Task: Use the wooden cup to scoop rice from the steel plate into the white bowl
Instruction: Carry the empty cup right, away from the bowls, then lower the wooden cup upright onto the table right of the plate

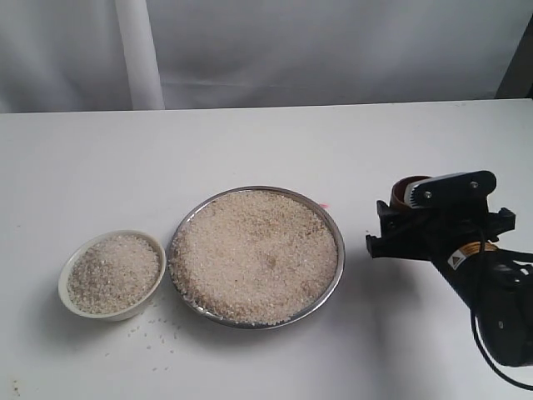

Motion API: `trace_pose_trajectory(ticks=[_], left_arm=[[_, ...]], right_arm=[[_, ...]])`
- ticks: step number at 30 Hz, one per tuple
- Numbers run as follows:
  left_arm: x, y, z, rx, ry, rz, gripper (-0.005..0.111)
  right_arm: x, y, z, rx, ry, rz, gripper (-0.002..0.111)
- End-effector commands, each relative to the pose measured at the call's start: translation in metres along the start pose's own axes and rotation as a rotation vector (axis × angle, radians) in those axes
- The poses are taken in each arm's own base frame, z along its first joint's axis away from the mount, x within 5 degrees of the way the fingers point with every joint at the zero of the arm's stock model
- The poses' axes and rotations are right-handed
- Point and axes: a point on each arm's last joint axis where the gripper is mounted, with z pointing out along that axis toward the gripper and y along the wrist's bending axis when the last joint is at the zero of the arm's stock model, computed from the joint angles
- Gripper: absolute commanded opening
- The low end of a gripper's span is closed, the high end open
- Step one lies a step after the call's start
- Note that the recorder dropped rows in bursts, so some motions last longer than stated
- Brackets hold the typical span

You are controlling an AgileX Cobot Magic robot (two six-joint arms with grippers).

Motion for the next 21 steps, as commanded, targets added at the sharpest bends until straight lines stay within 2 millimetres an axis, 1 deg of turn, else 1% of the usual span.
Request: trace_pose_trajectory(ticks=[1,12,21], left_arm=[[-0.003,-0.001,-0.001,0.006,-0.019,-0.006,0.0],[-0.003,-0.001,-0.001,0.006,-0.019,-0.006,0.0],[-0.003,-0.001,-0.001,0.006,-0.019,-0.006,0.0]], right_arm=[[0.007,-0.001,0.002,0.01,-0.004,0.013,0.0],[0.023,0.002,0.005,-0.004,0.074,-0.004,0.0],[0.027,0.003,0.004,-0.012,0.117,-0.004,0.0]])
